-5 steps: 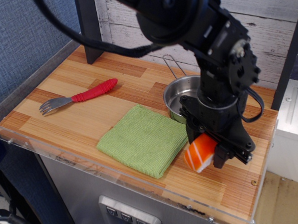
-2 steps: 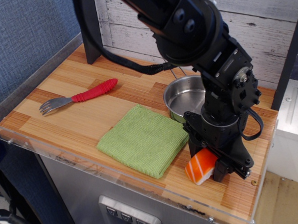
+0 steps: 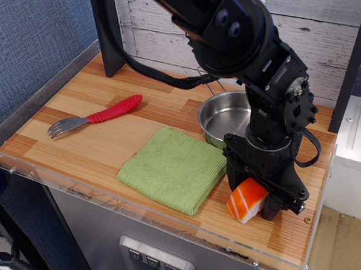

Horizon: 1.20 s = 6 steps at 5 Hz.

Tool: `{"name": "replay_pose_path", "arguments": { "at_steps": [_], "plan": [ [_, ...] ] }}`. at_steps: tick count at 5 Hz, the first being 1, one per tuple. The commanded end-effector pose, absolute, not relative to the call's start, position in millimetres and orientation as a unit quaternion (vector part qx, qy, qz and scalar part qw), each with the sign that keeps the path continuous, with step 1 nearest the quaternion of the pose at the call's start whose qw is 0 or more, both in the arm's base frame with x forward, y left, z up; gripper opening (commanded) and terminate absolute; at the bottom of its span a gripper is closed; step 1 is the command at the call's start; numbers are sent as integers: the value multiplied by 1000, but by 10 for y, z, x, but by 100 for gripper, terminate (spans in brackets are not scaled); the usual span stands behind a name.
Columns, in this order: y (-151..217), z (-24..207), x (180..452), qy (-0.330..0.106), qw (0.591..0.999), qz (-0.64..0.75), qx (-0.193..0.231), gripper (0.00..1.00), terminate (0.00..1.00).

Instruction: Put the sushi to the right of the towel.

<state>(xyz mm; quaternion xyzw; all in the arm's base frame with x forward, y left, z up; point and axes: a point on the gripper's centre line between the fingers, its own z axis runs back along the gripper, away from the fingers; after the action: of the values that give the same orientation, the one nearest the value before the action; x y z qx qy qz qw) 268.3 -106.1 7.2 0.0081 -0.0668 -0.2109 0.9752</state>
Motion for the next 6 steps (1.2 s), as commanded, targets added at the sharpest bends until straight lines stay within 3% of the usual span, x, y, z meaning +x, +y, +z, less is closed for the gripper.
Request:
{"name": "replay_pose_path", "arguments": {
  "at_steps": [1,2,4,6],
  "plan": [
    [-1039,189,2603,-79,974,-212,-10,100,0],
    [-996,368,2641,-104,971,-213,-20,100,0],
    [-886,986,2756,-165,962,-212,-40,100,0],
    [-569,1573,2759,-239,955,-172,-24,100,0]
  ]
}}
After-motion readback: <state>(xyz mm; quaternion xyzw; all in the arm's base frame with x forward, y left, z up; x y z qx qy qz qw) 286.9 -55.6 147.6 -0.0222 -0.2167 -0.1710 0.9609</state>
